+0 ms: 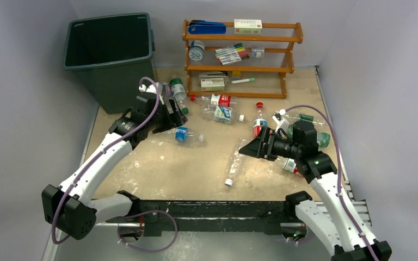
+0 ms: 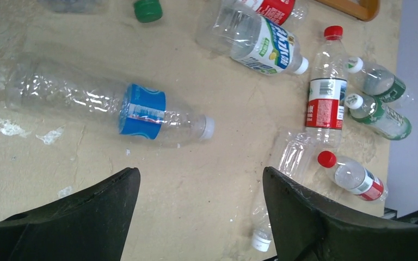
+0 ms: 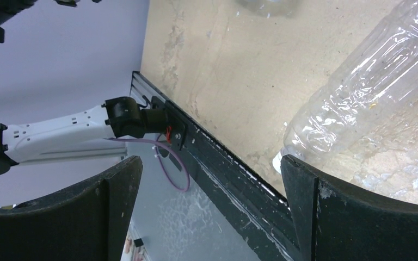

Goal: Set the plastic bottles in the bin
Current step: Pick up the plastic bottle at the center of the board.

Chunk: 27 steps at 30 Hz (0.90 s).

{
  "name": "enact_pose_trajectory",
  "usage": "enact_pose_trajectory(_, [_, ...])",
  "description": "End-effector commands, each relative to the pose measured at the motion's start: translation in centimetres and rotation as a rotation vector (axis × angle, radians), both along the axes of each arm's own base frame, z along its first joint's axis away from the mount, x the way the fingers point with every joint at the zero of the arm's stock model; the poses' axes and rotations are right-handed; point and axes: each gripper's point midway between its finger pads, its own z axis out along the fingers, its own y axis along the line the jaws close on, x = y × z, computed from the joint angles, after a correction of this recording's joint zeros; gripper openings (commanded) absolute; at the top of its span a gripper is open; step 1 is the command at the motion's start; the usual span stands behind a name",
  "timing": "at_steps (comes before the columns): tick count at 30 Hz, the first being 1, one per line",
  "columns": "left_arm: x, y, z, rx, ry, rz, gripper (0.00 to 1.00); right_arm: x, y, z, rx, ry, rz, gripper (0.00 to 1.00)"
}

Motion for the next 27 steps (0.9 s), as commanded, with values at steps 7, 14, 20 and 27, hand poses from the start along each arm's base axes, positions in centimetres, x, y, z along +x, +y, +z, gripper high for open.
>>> enact_pose_trajectory(7, [1.6, -0.3, -3.5, -0.095, 0.091, 0.176, 0.88, -0.2, 0.1, 0.2, 0.022, -0.039, 0.003, 1.0])
enact_pose_trajectory(14, [2.8, -0.7, -7.1, -0.139, 0.202, 0.304, 0.89, -0.7, 0.1, -0.2, 0.024, -0.031, 0.005, 1.0])
enact_pose_trajectory(20, [3.6, -0.3, -8.6, -0.195, 0.224, 0.421, 0.89, -1.0, 0.0, -0.6, 0.021, -0.026, 0.005, 1.0])
enact_pose_trajectory(27, [4.2, 0.6, -10.3, -0.207, 0.256, 0.555, 0.89, -1.4, -0.1, -1.2, 0.024, -0.018, 0.01, 1.0])
